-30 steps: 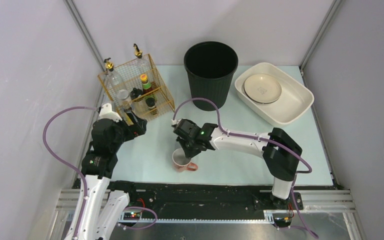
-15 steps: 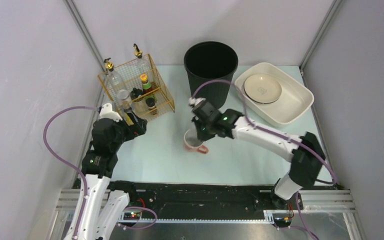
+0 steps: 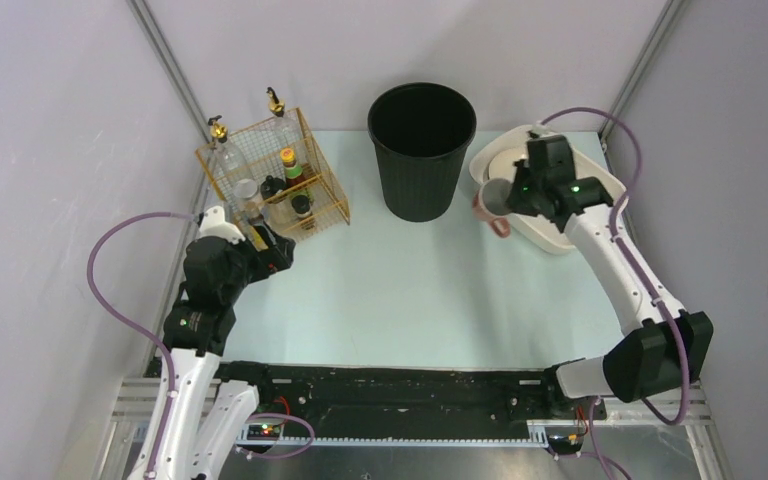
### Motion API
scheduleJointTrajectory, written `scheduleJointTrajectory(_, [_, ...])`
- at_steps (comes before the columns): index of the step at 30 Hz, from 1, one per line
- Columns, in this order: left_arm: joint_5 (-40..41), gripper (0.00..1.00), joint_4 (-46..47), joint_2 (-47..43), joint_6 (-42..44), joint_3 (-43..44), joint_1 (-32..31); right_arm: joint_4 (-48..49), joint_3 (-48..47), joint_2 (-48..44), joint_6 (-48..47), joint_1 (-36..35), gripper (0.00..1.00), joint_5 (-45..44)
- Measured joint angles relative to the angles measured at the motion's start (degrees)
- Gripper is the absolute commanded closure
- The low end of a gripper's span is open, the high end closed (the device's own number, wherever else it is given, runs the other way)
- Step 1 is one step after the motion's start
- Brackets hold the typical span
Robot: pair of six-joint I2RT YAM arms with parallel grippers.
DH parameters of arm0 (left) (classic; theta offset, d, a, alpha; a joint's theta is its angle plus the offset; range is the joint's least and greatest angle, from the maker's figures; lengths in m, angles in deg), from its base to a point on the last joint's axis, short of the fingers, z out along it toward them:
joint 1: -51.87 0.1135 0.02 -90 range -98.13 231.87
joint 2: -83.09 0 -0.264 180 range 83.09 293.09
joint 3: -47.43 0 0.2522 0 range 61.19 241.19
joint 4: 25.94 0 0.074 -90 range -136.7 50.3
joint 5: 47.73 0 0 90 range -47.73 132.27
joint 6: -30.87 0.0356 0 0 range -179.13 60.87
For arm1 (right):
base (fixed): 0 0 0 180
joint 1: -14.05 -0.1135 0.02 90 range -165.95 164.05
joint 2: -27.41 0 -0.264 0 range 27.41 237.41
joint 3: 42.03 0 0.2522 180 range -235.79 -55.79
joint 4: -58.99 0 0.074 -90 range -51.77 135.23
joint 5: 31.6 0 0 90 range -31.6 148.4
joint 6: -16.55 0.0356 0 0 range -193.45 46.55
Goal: Clear the kitchen counter
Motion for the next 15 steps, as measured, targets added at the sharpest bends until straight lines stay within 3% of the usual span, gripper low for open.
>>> scheduleJointTrajectory(7, [-1.16, 0.02, 0.02, 0.87, -0.11, 0.0, 0.0, 0.13, 0.0, 0.55, 1.11, 14.67, 1.0, -0.31])
scheduleJointTrajectory(15, [-1.81, 0.02, 0.0, 0.92, -0.17, 0.0, 0.0, 3.89, 0.0, 8.17, 6.23, 27.36, 1.0, -0.55])
